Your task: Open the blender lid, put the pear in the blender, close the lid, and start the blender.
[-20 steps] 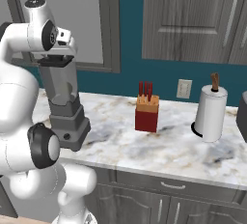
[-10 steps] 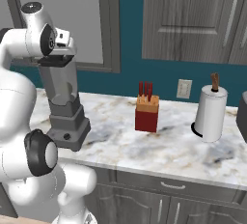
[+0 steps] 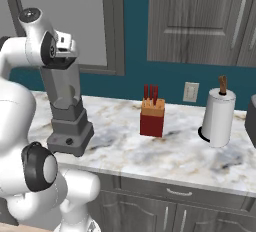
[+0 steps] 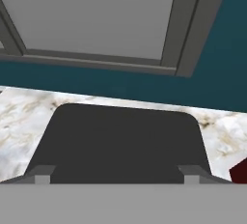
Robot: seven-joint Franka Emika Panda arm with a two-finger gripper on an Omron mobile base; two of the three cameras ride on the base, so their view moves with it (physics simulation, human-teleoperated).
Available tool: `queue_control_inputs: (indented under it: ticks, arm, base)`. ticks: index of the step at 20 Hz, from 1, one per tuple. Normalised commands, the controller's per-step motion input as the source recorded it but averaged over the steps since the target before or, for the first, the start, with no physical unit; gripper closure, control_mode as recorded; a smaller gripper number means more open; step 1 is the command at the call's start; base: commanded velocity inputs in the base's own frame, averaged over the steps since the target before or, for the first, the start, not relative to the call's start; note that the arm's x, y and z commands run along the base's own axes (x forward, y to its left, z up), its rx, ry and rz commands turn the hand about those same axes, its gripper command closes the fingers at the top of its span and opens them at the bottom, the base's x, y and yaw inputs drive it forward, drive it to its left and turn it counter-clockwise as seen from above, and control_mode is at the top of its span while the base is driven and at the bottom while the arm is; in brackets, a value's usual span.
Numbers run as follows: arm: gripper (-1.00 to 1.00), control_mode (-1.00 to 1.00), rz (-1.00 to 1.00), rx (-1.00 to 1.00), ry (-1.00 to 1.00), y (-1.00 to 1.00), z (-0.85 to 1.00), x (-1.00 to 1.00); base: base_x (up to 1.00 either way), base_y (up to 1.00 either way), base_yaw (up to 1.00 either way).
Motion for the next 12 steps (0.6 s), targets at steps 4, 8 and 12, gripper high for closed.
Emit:
queue_control_inputs:
  ticks: [4, 8, 12]
  arm:
    - [1.00, -1.00, 0.00, 0.00, -0.01, -0.07, 0.09, 0.02]
    - [1.00, -1.00, 0.00, 0.00, 0.00, -0.06, -0.05, 0.28]
    - [1.00, -1.00, 0.00, 0.00, 0.00, -0.15, -0.12, 0.25]
  base:
    - [0.00, 0.00, 0.00]
    - [0.00, 0.00, 0.00]
    - [0.00, 0.00, 0.00]
